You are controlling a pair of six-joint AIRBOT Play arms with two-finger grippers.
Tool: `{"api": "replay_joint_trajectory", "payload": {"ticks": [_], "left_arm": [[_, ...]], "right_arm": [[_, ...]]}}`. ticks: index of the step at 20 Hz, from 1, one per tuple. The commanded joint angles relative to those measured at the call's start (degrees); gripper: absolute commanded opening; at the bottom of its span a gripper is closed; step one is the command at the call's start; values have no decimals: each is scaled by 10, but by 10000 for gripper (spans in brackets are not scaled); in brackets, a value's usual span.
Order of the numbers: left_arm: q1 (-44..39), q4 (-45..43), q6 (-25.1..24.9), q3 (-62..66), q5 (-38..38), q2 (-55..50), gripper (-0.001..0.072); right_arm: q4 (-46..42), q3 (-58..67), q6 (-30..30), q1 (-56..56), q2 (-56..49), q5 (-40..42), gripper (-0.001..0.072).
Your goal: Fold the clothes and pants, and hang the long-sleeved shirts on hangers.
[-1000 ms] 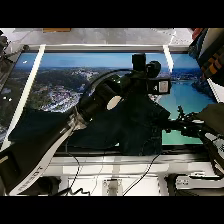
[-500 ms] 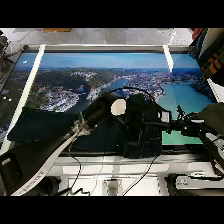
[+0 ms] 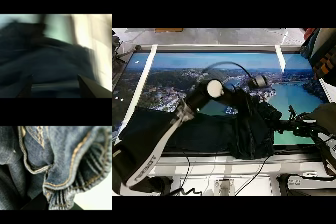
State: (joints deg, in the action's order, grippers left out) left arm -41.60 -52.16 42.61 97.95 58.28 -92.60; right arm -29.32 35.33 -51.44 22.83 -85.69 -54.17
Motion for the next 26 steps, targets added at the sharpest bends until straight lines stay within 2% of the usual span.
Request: {"api": "replay_joint_trajectory", "payload": {"ticks": [1, 4, 5, 6, 10, 11, 20, 26], "left_arm": [[68, -2, 158, 0, -185, -37, 619], [74, -3, 165, 0, -196, -94, 604], [74, -3, 185, 0, -212, -113, 516], [74, -3, 216, 0, -230, -133, 476], [76, -3, 312, 0, -236, -189, 464], [76, -3, 322, 0, -231, -198, 464], [62, -1, 337, 2, -214, -226, 466], [55, 18, 337, 4, -273, -226, 466]], "right_arm": [[-10, 0, 0, 0, 0, 2, 36], [-10, 0, 0, 0, 0, 2, 36], [-10, 0, 0, 0, 0, 2, 36], [-10, 0, 0, 0, 0, 2, 36], [-10, 0, 1, 0, 0, 2, 36], [-10, 0, 1, 0, 0, 3, 36], [-11, 0, 1, 0, 0, 11, 36], [-12, 0, 1, 0, 0, 11, 37]]}}
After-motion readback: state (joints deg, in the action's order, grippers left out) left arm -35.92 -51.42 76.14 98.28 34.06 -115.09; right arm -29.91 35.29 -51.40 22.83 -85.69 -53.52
